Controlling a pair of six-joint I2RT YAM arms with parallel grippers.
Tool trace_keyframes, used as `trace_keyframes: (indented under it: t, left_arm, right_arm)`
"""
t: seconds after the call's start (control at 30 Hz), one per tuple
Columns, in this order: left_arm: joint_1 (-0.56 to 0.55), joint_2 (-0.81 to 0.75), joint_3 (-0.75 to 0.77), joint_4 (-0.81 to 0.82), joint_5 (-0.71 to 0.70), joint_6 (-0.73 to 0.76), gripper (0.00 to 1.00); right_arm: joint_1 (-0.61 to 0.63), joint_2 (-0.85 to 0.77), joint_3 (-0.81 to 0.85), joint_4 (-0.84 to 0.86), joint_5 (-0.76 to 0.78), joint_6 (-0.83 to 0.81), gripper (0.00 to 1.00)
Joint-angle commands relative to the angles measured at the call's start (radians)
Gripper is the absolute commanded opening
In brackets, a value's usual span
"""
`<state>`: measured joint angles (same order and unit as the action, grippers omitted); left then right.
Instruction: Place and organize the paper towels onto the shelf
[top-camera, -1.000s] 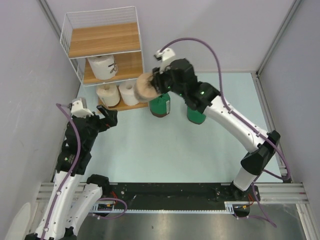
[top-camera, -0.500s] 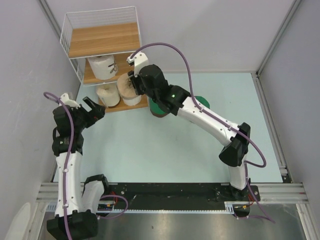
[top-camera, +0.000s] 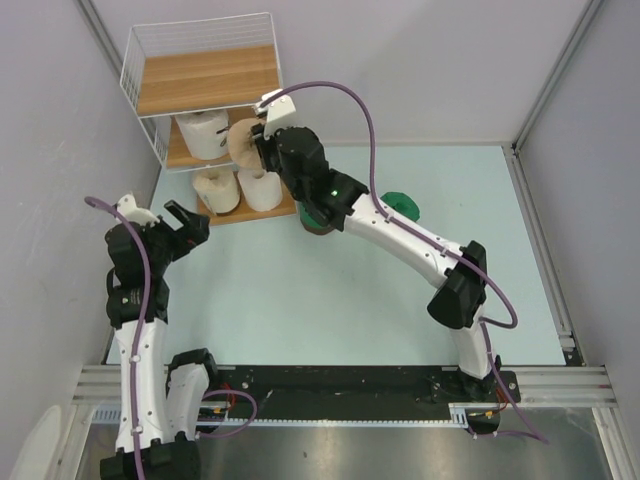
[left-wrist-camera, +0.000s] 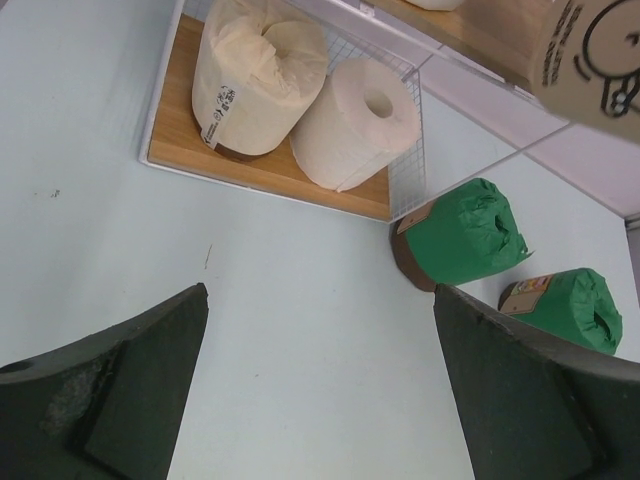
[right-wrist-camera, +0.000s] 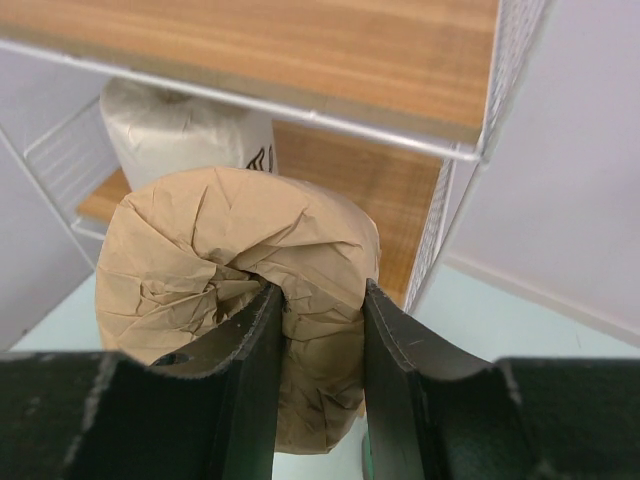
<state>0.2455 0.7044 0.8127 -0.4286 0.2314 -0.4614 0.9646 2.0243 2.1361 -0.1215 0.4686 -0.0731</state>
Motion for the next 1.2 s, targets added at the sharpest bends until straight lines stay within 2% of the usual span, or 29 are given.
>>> trace_keyframes:
  t: [0.0,0.47,0.7,1.03,1.17]
  left_arm:
    - [0.009,-0.019,-0.01,0.045,-0.009,0.01,1.0]
    - [0.009,-0.022,-0.01,0.053,0.031,-0.008,1.0]
    - [0.009,-0.022,-0.014,0.054,0.032,-0.006,1.0]
    - [0.009,-0.026,-0.018,0.054,0.032,-0.005,1.0]
    - [0.009,-0.023,-0.018,0.056,0.037,-0.006,1.0]
  right_arm:
    - [-0.009,0.027,0.082,0.189,0.05,-0.024,0.22]
    - [-0.02,0.131,0.154,0.281,0.094,-0.053,0.2]
    - [-0.024,0.172,0.2,0.267,0.094,-0.056,0.2]
    - [-0.03,0.201,0.211,0.247,0.079,-0.047,0.25]
    - [-0.036,0.202,0.211,0.237,0.067,-0.028,0.34]
